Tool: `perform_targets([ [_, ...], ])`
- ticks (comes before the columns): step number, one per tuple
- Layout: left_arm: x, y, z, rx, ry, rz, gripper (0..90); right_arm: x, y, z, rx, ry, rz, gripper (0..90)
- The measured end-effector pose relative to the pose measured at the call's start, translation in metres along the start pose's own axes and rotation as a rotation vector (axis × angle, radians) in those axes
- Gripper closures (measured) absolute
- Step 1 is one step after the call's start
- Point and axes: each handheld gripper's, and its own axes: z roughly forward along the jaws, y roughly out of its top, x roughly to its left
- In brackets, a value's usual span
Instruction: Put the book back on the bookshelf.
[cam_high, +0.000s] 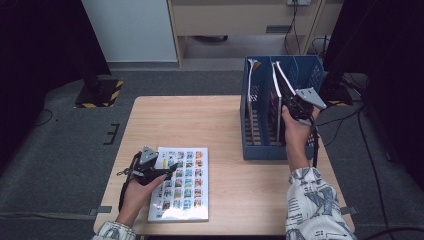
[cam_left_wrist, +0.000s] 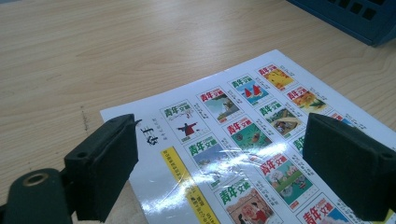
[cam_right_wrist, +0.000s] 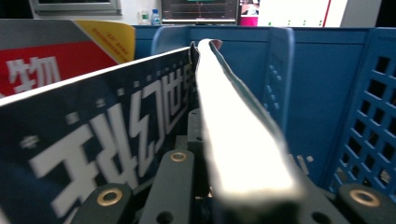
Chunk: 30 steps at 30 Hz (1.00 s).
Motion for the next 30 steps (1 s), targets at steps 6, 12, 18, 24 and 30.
perform_targets([
  [6, 0.001, 0.000, 0.000, -0.001, 0.001, -0.002, 10.0, 0.003, -0.003, -0.001, 0.013, 0.010, 0.007, 76.6],
  [12, 0.000, 0.000, 0.000, 0.000, 0.001, -0.001, 10.0, 0.001, -0.003, -0.006, 0.020, 0.015, 0.005, 71.8],
  [18, 0.000, 0.000, 0.001, 0.000, 0.002, 0.000, 10.0, 0.001, -0.001, -0.010, 0.030, 0.018, -0.015, 66.3],
  [24, 0.000, 0.000, 0.001, 0.000, 0.001, -0.001, 10.0, 0.001, 0.000, -0.012, 0.040, 0.013, -0.016, 60.5],
  [30, 0.000, 0.000, 0.001, 0.001, 0.001, -0.002, 10.0, 0.001, 0.001, -0.016, 0.063, 0.031, -0.009, 50.0],
])
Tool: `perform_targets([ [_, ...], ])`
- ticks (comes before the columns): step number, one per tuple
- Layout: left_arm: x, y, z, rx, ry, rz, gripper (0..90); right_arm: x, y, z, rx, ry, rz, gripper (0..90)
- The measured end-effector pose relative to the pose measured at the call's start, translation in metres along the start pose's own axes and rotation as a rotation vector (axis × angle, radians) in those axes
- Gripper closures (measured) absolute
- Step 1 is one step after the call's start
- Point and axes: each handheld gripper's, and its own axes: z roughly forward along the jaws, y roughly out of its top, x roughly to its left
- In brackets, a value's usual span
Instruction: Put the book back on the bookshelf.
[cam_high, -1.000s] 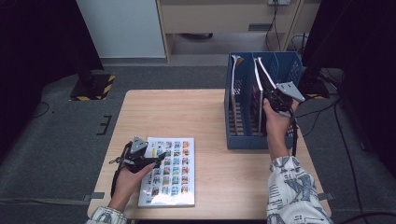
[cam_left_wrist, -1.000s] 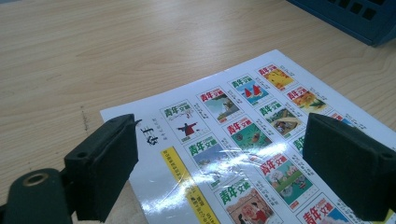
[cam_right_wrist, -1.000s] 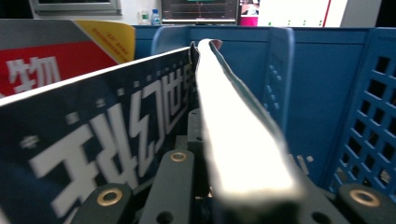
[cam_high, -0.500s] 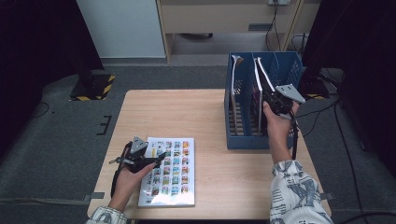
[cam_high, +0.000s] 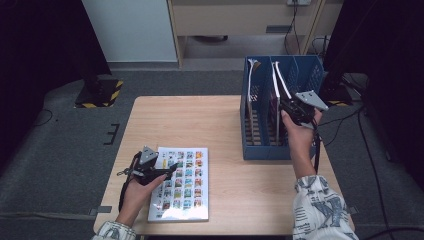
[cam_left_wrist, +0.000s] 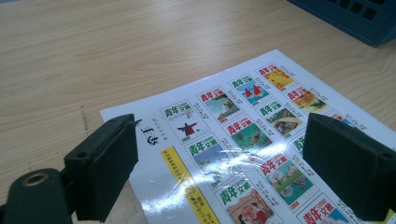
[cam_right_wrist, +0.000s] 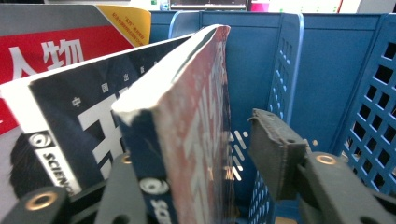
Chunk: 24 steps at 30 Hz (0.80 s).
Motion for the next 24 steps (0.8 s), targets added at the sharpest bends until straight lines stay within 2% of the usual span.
perform_targets([
  [6, 0.000, 0.000, 0.000, 0.000, 0.000, 0.000, 10.0, 0.000, -0.001, -0.005, 0.013, -0.011, -0.013, 40.8],
  [10, 0.000, 0.000, 0.000, 0.002, 0.001, 0.000, 10.0, -0.003, -0.005, -0.007, 0.031, -0.008, 0.017, 36.2],
  [15, 0.000, 0.000, 0.000, -0.001, 0.000, -0.004, 9.9, -0.005, -0.010, -0.009, 0.062, -0.017, 0.038, 34.2],
  [24, 0.001, -0.001, 0.000, 0.003, 0.005, -0.010, 9.9, -0.004, -0.012, -0.019, 0.047, -0.010, 0.031, 32.1],
])
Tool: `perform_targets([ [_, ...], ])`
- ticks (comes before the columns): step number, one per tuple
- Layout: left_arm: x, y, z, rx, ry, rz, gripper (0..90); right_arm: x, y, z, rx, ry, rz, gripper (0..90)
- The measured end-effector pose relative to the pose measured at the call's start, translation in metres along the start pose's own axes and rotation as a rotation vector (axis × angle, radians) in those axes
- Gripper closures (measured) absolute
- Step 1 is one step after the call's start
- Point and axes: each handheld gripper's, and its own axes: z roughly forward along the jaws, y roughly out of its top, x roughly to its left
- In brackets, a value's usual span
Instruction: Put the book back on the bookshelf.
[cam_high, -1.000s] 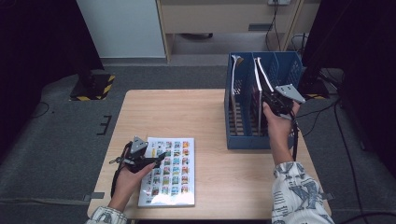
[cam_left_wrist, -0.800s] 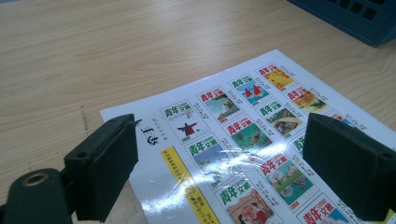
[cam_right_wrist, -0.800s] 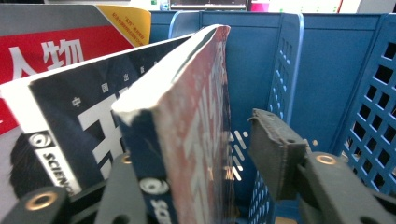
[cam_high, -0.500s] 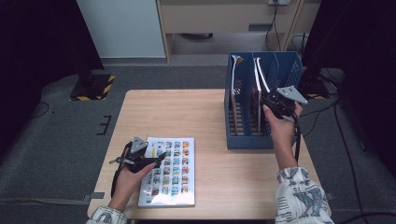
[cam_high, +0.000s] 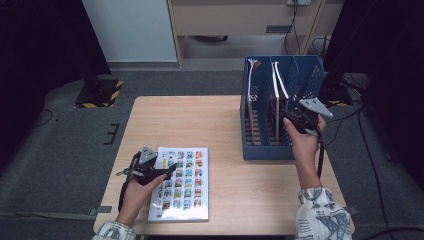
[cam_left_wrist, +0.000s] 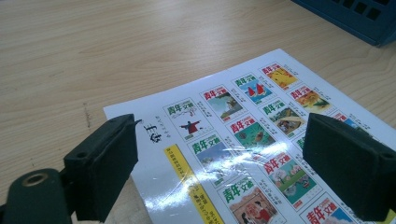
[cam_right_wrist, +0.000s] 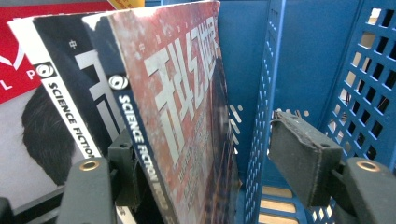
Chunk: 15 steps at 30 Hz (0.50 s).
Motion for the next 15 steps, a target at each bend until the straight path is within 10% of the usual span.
perform_targets([
  [15, 0.0000, 0.0007, 0.0001, -0.001, 0.004, 0.004, 9.8, -0.0065, -0.0020, -0.0098, 0.022, 0.037, 0.027, 28.3],
])
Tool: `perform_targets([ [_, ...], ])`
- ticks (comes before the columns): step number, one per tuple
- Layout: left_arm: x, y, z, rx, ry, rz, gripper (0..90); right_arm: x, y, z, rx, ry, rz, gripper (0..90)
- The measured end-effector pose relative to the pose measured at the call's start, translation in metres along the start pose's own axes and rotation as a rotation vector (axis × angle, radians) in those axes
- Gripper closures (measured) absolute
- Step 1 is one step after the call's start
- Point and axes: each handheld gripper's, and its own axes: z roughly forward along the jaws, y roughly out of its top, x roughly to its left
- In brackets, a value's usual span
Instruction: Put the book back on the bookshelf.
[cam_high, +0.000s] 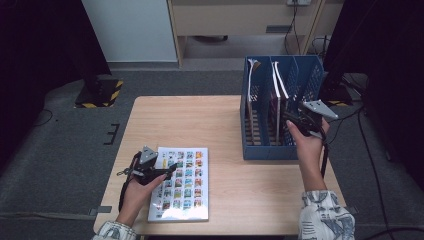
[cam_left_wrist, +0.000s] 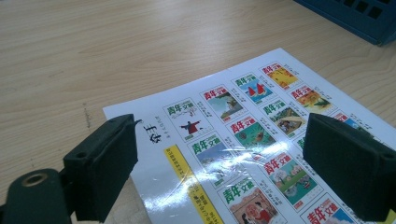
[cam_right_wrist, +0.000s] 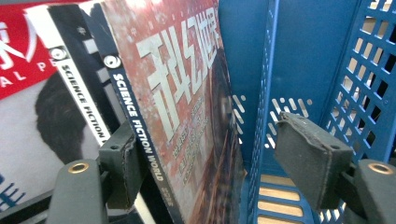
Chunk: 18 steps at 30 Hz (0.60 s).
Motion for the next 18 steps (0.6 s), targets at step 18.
perform_targets([
  [18, 0.001, 0.000, -0.003, -0.007, 0.001, -0.006, 9.6, 0.011, -0.013, -0.017, 0.033, 0.035, -0.019, 24.7],
])
